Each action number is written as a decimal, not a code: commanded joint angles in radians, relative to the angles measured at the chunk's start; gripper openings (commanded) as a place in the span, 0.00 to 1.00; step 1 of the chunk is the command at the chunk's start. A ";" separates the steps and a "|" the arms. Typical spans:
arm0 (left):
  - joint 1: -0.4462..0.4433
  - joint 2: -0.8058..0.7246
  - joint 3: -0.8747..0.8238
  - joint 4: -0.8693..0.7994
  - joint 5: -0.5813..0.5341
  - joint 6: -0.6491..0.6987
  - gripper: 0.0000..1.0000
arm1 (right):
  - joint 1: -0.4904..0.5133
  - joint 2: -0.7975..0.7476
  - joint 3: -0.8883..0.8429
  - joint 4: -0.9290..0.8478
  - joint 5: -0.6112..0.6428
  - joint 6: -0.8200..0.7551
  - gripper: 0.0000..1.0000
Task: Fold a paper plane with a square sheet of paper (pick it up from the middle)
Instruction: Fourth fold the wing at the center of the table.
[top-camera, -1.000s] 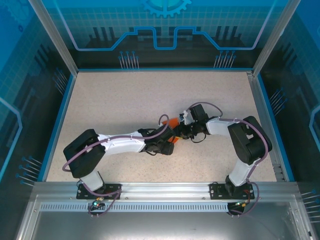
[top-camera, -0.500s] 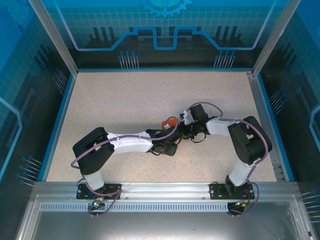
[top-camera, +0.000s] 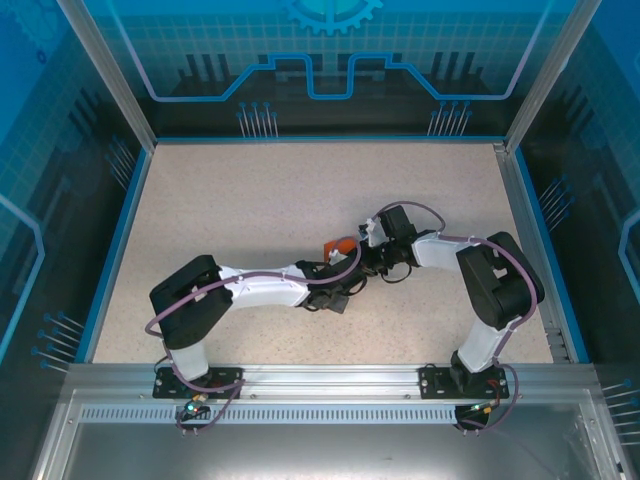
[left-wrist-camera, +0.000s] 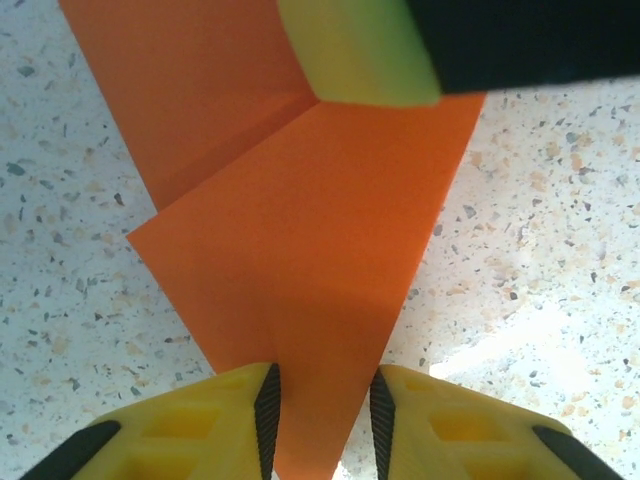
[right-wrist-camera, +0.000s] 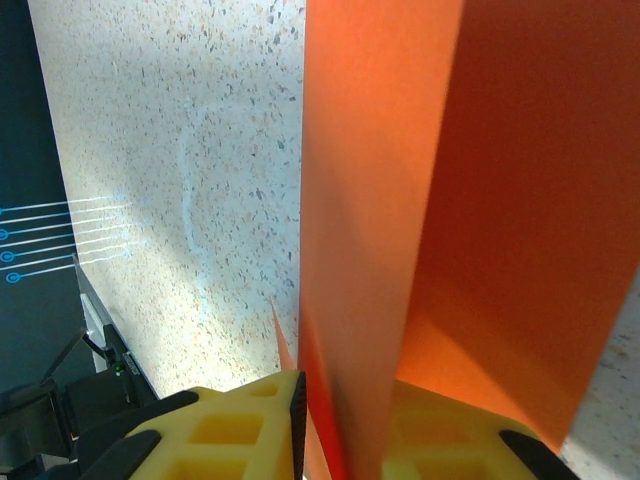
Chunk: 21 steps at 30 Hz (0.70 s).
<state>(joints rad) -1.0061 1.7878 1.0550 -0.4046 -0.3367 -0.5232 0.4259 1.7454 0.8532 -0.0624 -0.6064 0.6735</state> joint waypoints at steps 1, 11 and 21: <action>-0.011 0.018 0.027 -0.022 -0.029 0.014 0.27 | 0.014 -0.003 0.021 -0.027 0.002 -0.010 0.21; -0.011 0.021 0.025 -0.039 -0.061 0.005 0.22 | 0.014 0.009 0.021 -0.037 -0.002 -0.015 0.22; -0.012 0.012 0.017 -0.034 -0.085 0.017 0.34 | 0.014 0.008 0.052 -0.030 -0.018 -0.009 0.14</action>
<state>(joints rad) -1.0111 1.8004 1.0584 -0.4149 -0.3912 -0.5201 0.4267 1.7473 0.8841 -0.0841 -0.6071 0.6701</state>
